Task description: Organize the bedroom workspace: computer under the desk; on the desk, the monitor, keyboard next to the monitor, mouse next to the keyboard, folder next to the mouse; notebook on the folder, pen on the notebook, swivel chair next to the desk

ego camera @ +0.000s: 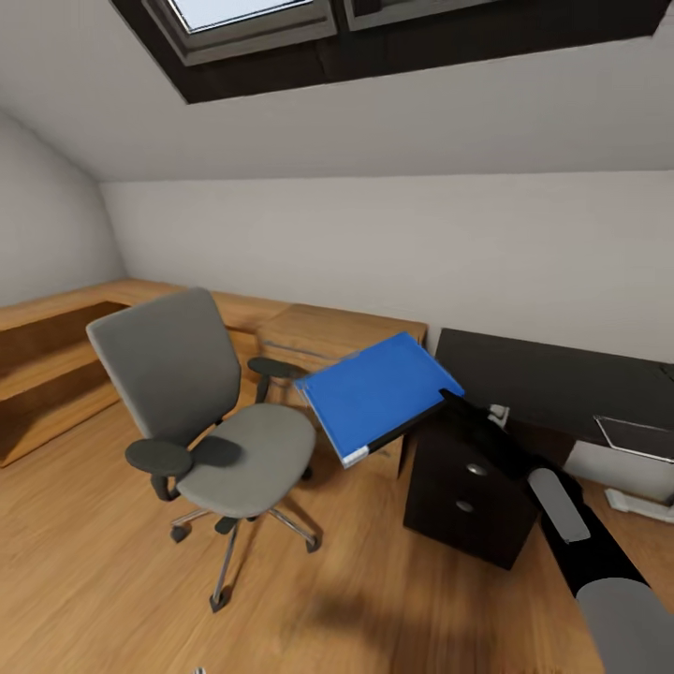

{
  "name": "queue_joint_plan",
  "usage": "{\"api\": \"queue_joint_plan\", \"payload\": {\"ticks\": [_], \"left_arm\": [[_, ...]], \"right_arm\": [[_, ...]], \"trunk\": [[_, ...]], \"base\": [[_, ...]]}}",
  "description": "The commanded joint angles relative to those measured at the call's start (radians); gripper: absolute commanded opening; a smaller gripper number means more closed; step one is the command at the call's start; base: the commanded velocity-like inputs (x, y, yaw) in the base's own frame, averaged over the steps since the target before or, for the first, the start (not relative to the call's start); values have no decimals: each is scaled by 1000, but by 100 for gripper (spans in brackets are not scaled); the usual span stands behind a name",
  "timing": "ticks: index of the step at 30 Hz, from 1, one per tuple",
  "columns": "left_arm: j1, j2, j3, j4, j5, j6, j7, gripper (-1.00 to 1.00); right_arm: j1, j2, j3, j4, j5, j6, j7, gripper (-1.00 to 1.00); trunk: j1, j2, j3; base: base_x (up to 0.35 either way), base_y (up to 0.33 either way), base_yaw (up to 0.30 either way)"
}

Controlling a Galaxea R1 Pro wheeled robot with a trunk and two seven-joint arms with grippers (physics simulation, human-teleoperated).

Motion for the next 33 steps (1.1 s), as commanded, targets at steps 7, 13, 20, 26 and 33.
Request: {"api": "queue_joint_plan", "payload": {"ticks": [7,13,20,26,33], "left_arm": [[0,-1,-3,3,10,-5,3,100],[0,-2,-3,6,10,-5,3,100],[0,-2,-3,6,10,-5,2,100],[0,-3,-3,6,10,-5,3,100],[0,-3,-3,6,9,-5,3,100]], "right_arm": [[-1,23,1,4,54,-141,-79,-100],[-1,25,1,6,57,-145,-80,-100],[-1,26,1,13,58,-147,-79,-100],[-1,26,2,20,70,-147,-79,-100],[-1,27,1,21,73,-148,-79,-100]], "trunk": [[-27,49,21],[-50,91,40],[-77,140,62],[-100,182,81],[-127,231,103]], "base": [[0,0,-293],[0,0,-293],[0,0,-293],[0,0,-293],[0,0,-293]]}}
